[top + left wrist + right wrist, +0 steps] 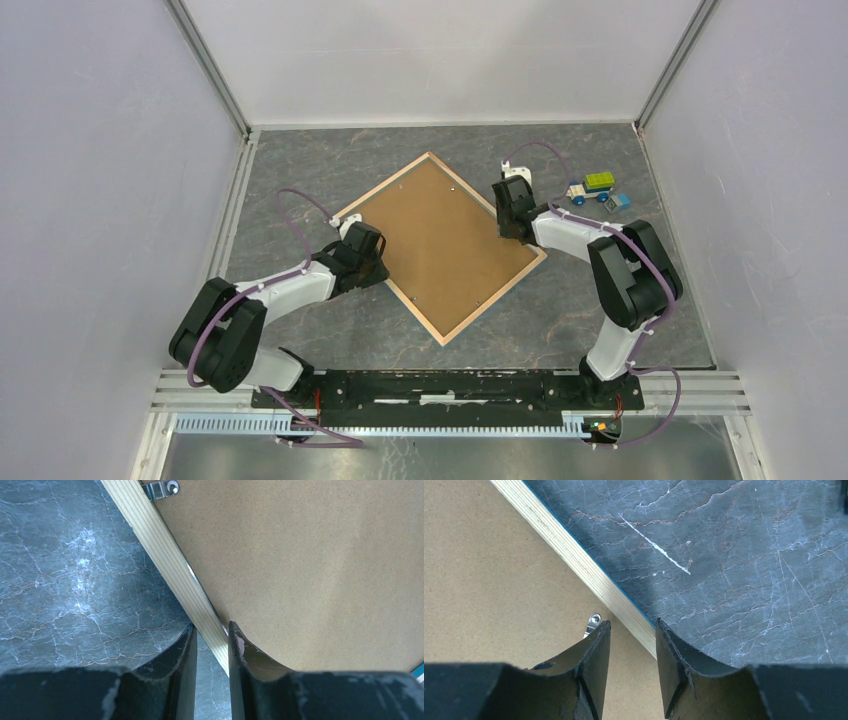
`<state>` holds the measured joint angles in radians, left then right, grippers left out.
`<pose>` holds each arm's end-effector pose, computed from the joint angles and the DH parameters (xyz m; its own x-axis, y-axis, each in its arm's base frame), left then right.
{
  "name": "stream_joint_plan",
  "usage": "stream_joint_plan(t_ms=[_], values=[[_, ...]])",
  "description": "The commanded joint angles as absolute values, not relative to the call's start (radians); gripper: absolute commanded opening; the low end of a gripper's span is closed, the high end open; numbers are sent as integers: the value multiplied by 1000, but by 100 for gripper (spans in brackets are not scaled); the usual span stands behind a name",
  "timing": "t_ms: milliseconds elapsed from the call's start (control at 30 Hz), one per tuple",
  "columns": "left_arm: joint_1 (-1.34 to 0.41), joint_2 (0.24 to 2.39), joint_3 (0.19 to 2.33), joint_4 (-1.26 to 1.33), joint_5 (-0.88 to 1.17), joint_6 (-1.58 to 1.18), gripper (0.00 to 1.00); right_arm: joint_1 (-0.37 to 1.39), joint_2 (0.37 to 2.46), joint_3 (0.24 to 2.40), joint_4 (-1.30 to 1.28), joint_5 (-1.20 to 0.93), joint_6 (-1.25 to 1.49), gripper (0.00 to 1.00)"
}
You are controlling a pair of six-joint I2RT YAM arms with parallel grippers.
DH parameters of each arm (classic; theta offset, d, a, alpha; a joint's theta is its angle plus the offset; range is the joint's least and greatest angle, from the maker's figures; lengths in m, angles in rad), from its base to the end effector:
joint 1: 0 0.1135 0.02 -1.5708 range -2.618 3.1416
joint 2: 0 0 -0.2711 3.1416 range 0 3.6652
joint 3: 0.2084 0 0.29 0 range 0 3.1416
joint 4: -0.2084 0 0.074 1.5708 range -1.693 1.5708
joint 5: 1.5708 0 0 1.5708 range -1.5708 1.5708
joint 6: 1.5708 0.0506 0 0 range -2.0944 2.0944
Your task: Put the photo into the frame
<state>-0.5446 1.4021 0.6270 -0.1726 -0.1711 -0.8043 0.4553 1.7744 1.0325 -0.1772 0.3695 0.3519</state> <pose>0.2537 -0.1436 0.1245 -0.7883 -0.3524 -0.5044 -0.2052 0.9234 -0.3245 0.3655 0.1586 0.1352 -0.7438 -0.0063 -0.6683 0.0459 0.9971 -0.0605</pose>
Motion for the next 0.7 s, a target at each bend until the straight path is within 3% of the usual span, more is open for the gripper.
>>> stream_joint_plan(t_ms=[0,200,667], values=[[-537,1422,597,-196,-166,-744,18,459,1772,1033,-202,335,333,43],[-536,1421,597,-194,-166,-744,18,460,1723,998,-150,339,337,57],[-536,1425,598,-193,-164,-743,18,464,1758,1041,-173,374,386,69]])
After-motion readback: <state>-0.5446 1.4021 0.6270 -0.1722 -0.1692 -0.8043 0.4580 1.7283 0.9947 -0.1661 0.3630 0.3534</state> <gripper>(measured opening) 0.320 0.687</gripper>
